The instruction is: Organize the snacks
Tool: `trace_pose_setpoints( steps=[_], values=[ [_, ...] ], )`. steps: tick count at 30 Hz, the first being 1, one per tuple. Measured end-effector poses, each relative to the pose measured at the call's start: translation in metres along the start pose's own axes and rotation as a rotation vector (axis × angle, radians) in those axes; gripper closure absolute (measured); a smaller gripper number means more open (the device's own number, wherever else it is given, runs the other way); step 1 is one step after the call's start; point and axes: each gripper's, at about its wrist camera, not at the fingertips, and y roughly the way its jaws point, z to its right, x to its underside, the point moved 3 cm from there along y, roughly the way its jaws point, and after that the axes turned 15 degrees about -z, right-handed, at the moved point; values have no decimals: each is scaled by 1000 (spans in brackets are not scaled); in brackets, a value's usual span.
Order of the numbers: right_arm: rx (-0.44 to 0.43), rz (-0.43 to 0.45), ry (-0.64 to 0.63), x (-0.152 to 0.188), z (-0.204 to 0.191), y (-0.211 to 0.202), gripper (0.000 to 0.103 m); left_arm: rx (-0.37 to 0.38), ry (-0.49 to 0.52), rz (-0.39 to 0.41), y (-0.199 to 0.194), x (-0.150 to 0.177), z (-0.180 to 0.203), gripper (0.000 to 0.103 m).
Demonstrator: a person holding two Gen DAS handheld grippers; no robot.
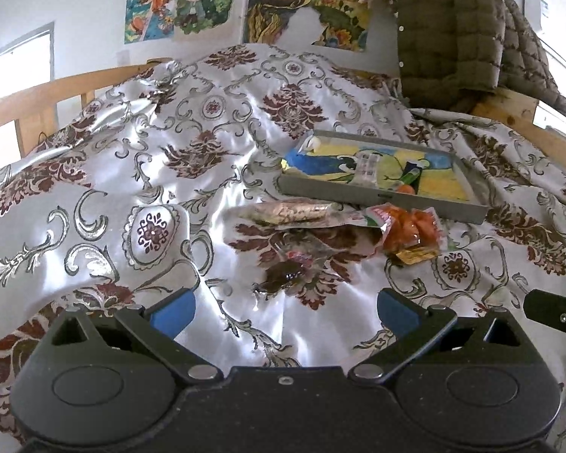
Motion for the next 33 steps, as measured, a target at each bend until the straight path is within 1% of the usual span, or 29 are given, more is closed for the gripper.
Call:
trace_pose_setpoints(
  steps=[3,8,24,29,33],
  values=[
    [-8,-7,-4,-1,-2,3,0,10,5,-10,2,0,0,1],
    [-20,-20,-32,0,-10,7,0,-6,15,-18,5,0,1,1],
    [-32,-35,-55,1,-18,14,0,-28,-15,-53,12,1,-10,1],
    [-33,-25,-77,-1,-23,15,0,-37,-17,-42,14,-4,-15,1],
    [-20,6,-110,-7,-29,17,0,-23,-25,-44,17,-7,-17,1]
  ],
)
